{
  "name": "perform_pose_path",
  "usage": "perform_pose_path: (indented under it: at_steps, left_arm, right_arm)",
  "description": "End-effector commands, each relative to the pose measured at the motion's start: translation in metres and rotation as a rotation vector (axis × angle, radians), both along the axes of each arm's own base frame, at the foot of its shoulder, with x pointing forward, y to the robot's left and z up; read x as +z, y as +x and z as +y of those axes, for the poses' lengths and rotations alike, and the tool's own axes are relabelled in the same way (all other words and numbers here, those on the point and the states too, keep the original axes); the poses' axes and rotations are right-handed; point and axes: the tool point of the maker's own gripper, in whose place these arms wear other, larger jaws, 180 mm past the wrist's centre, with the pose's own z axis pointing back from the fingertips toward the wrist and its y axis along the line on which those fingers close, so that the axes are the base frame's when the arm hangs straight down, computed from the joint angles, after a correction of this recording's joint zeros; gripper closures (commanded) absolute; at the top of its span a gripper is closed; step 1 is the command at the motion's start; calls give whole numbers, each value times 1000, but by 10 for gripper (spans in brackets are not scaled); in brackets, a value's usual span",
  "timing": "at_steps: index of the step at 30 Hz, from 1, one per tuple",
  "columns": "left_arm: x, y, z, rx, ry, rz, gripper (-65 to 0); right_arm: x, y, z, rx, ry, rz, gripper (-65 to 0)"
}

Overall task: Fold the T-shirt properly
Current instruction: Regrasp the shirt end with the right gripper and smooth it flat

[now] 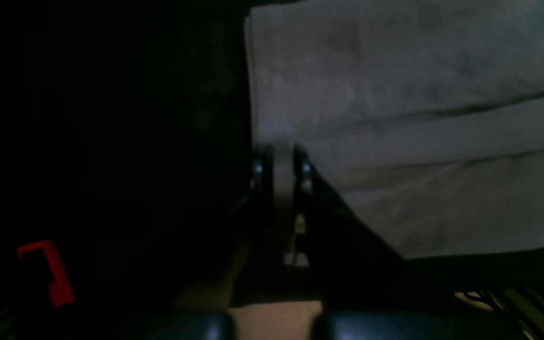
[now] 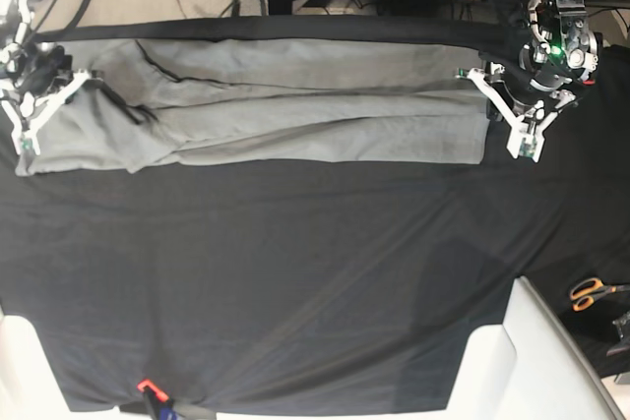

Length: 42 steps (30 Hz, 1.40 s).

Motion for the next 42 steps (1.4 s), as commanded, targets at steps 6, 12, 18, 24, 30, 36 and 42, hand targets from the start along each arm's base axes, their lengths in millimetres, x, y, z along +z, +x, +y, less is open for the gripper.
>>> perform_pose_path:
  at_steps: [6, 12, 18, 24, 30, 36, 42]
  left_arm:
    - [10, 7, 4, -7, 14, -35, 0]
    - [9, 7, 4, -7, 14, -34, 0]
    - [9, 7, 2, -5, 10, -34, 0]
    - [9, 7, 3, -4, 12, -34, 0]
    - [8, 6, 3, -2, 10, -30, 0]
    - [7, 6, 2, -2, 8, -30, 0]
    - [7, 5, 4, 3, 10, -30, 0]
  right_arm:
    - [-1, -9, -7, -11, -15, 14, -8]
    - [-9, -25, 1, -20, 4, 40, -8]
    - [-4, -15, -3, -66, -4, -5, -15]
    - [15, -18, -17, -132, -48, -17, -291]
    - [64, 29, -43, -171, -118, -301, -383]
    - [26, 85, -42, 38, -21, -277, -45]
    - [-6, 97, -59, -6, 53, -226, -11]
